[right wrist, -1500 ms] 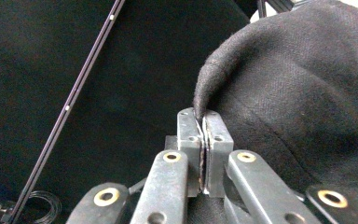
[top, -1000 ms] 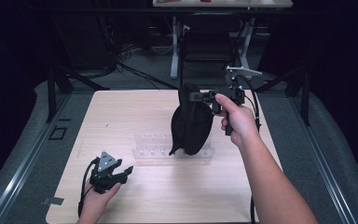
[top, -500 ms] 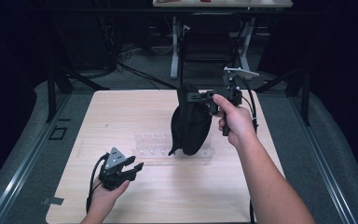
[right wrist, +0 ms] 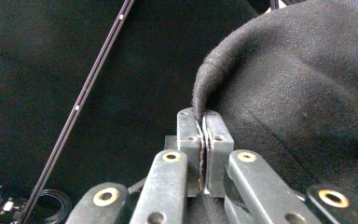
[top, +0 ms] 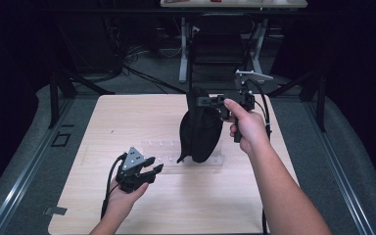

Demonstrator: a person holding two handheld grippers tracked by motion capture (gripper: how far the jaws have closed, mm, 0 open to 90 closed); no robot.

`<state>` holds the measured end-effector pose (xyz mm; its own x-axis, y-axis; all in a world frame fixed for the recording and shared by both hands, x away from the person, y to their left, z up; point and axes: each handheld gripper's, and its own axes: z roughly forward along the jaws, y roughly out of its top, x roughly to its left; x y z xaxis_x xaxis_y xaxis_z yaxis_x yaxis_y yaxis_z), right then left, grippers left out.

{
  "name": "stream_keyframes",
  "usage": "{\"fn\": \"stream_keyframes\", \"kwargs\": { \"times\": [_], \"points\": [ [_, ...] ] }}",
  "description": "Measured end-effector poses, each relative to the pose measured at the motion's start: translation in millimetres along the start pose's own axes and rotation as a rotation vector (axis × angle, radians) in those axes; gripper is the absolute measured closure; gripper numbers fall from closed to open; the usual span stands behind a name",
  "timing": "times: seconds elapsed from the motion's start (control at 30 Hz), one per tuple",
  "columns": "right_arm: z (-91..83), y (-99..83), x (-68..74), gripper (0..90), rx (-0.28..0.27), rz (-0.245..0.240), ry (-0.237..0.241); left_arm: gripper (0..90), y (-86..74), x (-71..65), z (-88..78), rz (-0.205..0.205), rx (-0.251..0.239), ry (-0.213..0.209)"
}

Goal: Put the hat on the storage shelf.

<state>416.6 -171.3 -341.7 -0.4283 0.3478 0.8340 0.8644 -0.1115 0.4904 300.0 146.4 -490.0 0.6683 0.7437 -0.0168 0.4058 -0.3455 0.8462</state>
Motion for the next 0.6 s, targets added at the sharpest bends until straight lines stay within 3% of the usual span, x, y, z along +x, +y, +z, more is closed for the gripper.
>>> {"fn": "stream_keyframes", "kwargs": {
  "times": [0.6],
  "points": [
    [2.4, 0.5, 0.7, 88.3, 0.004, -0.001, 0.005, 59.2, 20.9, -24.9, 11.6, 0.053, -0.014, -0.039]
  ]
}}
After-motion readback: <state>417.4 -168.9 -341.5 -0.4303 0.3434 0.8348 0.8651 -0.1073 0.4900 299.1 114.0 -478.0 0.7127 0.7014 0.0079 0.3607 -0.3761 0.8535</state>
